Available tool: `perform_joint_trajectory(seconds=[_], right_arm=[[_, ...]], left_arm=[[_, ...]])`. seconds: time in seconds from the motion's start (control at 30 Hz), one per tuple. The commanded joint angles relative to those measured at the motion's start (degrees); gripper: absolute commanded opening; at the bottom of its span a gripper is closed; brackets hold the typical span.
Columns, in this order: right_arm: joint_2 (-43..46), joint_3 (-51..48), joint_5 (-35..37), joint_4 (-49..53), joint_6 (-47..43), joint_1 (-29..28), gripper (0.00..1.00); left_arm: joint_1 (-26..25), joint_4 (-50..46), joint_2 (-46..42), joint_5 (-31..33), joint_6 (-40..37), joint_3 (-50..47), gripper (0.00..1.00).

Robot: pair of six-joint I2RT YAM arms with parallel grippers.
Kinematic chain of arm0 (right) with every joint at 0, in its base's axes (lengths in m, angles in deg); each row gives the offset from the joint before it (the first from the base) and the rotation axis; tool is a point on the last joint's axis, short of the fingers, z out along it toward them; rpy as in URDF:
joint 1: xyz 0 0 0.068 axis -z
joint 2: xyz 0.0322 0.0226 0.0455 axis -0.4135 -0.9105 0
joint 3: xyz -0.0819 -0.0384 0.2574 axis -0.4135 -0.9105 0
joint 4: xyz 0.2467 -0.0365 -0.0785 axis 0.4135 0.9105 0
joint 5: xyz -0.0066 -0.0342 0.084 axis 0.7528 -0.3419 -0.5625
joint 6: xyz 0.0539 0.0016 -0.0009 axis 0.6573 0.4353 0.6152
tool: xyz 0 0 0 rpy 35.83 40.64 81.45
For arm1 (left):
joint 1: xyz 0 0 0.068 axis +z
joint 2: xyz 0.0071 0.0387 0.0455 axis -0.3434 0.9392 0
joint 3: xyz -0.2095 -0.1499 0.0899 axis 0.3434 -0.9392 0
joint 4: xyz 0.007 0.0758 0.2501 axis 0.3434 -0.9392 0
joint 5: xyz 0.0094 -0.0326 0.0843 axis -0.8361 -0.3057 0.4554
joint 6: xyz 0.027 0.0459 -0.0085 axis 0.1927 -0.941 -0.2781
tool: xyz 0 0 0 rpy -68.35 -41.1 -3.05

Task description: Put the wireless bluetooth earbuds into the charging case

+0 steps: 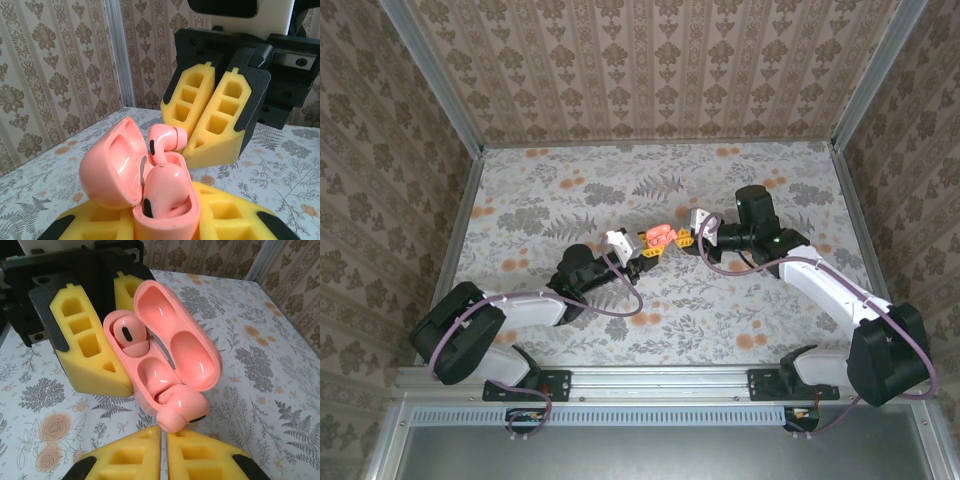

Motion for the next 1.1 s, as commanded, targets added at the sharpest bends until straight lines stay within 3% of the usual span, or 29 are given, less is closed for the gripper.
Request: perform_joint_trajectory(seconds=[0.0,1.07], right_arm=[[-0.24,2.42,-1.83,3.45,-2.49,-0.61,0.11],[1.98,2.43,0.39,5.42,-3.32,-2.03,0.1]], left_arm=[[0.3,0.14,-1.49,0.42,-0.85,0.55,0.12],[0.39,-0.88,-2.88,1.13,-1.37,-0.19,0.12]])
